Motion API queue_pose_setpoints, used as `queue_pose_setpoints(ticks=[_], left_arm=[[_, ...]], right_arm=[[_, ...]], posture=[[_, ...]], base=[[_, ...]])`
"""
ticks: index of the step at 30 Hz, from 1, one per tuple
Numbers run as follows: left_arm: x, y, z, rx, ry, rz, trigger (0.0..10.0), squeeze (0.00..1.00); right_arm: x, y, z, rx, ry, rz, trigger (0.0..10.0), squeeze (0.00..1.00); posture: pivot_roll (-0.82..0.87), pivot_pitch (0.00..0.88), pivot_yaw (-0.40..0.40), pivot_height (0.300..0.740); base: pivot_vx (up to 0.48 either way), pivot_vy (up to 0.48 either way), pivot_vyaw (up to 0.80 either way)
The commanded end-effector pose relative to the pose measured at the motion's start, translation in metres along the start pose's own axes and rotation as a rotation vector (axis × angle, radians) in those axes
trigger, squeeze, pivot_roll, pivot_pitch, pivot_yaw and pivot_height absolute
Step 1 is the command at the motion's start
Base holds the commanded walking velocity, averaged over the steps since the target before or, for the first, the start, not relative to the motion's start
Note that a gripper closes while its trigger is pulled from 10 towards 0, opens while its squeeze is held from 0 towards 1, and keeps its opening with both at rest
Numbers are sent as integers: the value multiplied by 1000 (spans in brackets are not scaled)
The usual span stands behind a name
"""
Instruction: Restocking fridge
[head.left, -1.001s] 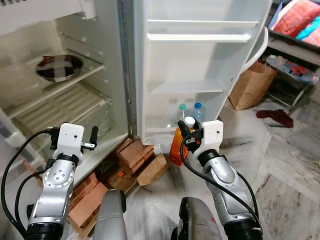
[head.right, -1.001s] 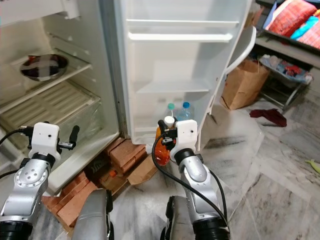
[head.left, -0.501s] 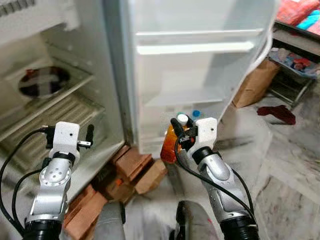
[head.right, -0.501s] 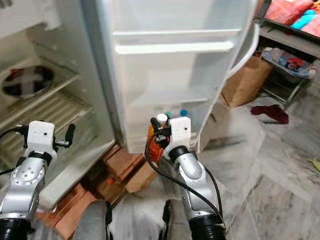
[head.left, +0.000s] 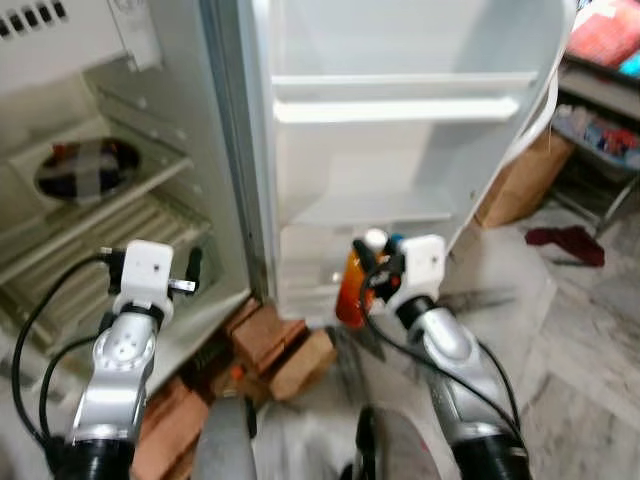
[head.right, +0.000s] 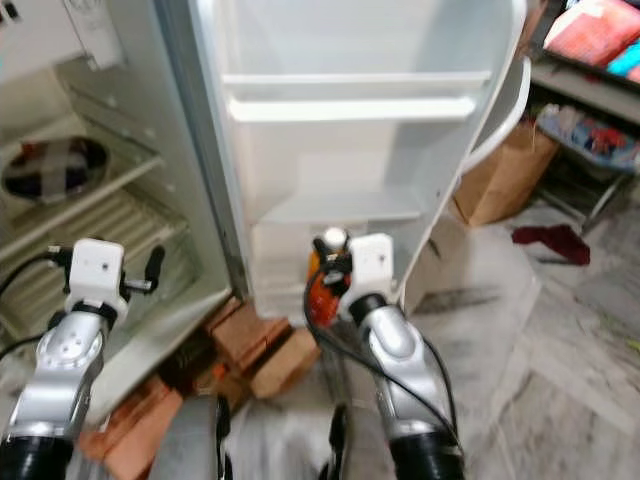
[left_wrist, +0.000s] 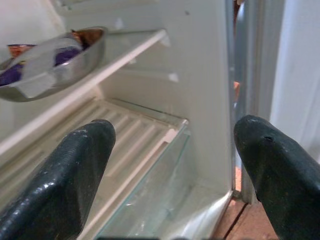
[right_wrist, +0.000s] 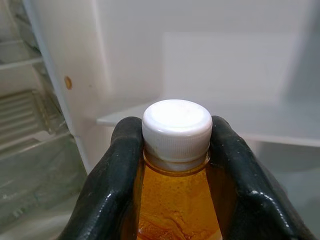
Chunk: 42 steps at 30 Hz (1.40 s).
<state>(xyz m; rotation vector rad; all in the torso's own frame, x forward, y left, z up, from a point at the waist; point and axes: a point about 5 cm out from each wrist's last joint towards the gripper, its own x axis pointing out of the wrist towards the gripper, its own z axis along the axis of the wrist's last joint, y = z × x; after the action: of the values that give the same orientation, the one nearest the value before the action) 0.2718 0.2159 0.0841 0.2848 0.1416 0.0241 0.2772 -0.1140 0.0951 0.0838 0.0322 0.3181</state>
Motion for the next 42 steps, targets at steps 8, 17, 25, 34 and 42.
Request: queue_pose_setpoints(ticks=[8,17,25,34,42], left_arm=[[-1,2,1,11,-7,-6,10000,0],[-1,1,1,13,-11,-8,10000,0],[-4,0,-2,0,5,5,10000,0],[-21,7,-5,-28,3,52,10000,0],[-30,15,4,-20,-37,37,10000,0]], right_arm=[[3,6,7,4,-28,23,10000,0],[4,4,8,0,-33,10,10000,0],[15,-9,10,-23,-27,-5,10000,0],[32,-16,10,-76,-22,21,10000,0],[43,-17,9,-85,-31,27,10000,0]], posture=[[17,36,-56,640],[17,38,-57,640],[29,52,-58,640],[68,107,-60,605],[101,146,-50,605]], base=[[272,104,0],[30,0,0],[0,0,0],[0,0,0],[0,0,0]])
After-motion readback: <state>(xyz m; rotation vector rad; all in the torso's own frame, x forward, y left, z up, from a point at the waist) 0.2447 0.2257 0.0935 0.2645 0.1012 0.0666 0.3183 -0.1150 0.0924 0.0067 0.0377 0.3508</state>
